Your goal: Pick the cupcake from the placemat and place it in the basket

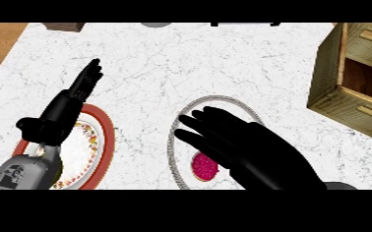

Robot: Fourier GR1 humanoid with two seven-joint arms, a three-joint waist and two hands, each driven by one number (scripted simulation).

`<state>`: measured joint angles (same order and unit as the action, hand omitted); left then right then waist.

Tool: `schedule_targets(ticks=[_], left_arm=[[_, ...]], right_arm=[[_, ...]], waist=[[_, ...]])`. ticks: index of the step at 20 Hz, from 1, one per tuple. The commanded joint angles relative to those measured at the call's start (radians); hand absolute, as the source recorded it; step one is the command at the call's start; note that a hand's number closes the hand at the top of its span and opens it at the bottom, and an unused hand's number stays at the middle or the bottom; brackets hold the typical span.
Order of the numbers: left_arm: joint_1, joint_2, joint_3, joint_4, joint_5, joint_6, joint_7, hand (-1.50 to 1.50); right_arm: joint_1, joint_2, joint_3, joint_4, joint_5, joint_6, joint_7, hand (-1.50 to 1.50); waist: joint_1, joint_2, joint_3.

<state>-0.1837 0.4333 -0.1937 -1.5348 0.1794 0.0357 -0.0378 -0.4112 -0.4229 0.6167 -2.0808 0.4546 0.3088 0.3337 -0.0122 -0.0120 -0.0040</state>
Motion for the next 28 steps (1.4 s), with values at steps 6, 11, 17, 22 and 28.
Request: schedule_targets(ticks=[6, 11, 17, 22, 28], left_arm=[[0.015, -0.010, 0.010, -0.001, -0.007, -0.017, -0.009, 0.00], [0.021, -0.040, 0.020, 0.000, -0.037, -0.016, -0.003, 0.00], [0.008, -0.041, 0.076, -0.059, -0.029, -0.079, 0.047, 0.00], [0.036, -0.058, 0.094, -0.008, -0.062, -0.099, -0.004, 0.00], [0.074, -0.099, 0.085, -0.043, -0.112, -0.098, -0.024, 0.00]], right_arm=[[-0.110, -0.133, -0.143, -0.171, -0.397, 0.457, 0.341, -1.50], [-0.147, -0.121, -0.273, -0.223, -0.637, 0.496, 0.528, -1.50], [-0.111, -0.084, -0.288, -0.180, -0.565, 0.529, 0.463, -1.50], [0.031, 0.014, -0.255, -0.120, -0.313, 0.504, 0.264, -1.50], [0.106, 0.092, -0.193, -0.033, -0.094, 0.429, 0.086, -1.50]], waist=[[0.001, 0.008, 0.001], [0.006, 0.008, 0.002], [0.014, 0.011, 0.004], [0.015, 0.013, 0.005], [0.017, 0.012, 0.004]])
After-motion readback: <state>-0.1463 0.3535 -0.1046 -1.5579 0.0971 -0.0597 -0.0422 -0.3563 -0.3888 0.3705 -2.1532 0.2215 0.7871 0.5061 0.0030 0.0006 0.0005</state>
